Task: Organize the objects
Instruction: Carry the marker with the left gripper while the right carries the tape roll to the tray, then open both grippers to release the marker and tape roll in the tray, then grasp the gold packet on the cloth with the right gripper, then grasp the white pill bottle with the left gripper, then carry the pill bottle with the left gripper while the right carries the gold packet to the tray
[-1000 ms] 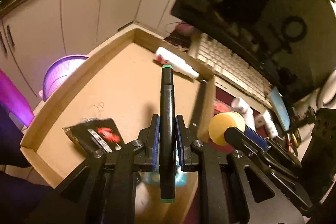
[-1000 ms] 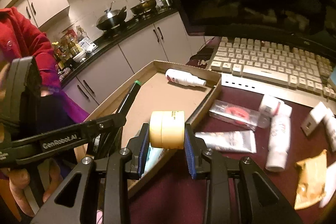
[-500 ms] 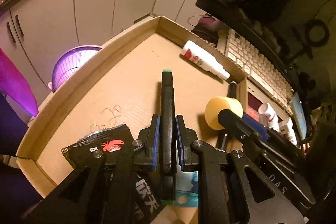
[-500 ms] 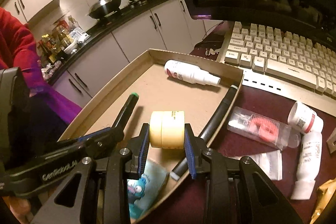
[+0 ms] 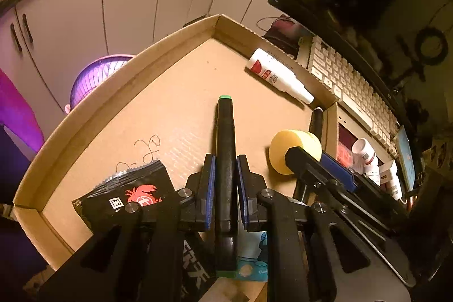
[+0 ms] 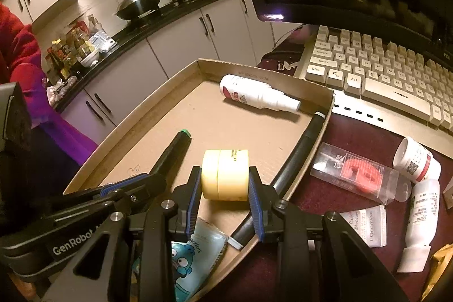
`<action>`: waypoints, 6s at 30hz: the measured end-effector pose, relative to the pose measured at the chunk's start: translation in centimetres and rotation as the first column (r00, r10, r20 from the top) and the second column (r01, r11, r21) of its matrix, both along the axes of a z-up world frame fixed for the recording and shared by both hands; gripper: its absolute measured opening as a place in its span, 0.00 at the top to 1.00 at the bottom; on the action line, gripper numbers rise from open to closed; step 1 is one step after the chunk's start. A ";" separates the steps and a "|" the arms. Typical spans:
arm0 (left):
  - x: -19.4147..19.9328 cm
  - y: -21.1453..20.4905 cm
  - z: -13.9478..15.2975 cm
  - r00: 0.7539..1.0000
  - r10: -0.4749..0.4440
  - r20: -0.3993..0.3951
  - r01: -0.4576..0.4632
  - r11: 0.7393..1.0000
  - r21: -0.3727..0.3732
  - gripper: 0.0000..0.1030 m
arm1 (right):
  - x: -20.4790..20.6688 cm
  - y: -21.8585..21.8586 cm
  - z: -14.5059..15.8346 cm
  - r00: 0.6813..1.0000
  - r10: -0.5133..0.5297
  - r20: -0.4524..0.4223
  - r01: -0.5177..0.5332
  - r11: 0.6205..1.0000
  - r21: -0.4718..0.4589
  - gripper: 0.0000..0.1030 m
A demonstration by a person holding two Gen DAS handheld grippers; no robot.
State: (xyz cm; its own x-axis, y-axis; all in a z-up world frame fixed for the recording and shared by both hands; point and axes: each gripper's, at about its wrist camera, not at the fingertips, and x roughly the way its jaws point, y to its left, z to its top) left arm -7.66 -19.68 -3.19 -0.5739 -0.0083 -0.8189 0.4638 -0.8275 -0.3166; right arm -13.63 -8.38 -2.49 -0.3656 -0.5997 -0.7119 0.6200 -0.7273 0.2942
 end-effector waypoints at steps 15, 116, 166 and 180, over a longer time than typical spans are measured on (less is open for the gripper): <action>5.8 1.2 2.8 0.979 0.028 -0.202 -0.002 0.992 0.126 0.68 | 1.2 2.9 1.8 1.000 -0.019 0.001 0.019 0.994 -0.104 0.57; 3.7 19.5 -1.8 0.914 -0.407 -0.011 0.406 0.913 -0.051 0.67 | 6.7 24.7 -2.4 0.947 -0.317 -0.058 0.321 0.943 0.090 0.55; 5.9 -2.6 4.9 0.973 -0.052 -0.225 0.055 0.998 0.010 0.67 | 3.3 -0.3 2.2 0.995 0.043 0.095 -0.037 0.997 -0.068 0.56; 3.0 -5.1 1.7 0.992 -0.035 -0.125 0.040 0.999 0.037 0.67 | 1.5 -4.2 1.1 1.000 -0.003 0.002 0.002 0.999 0.049 0.56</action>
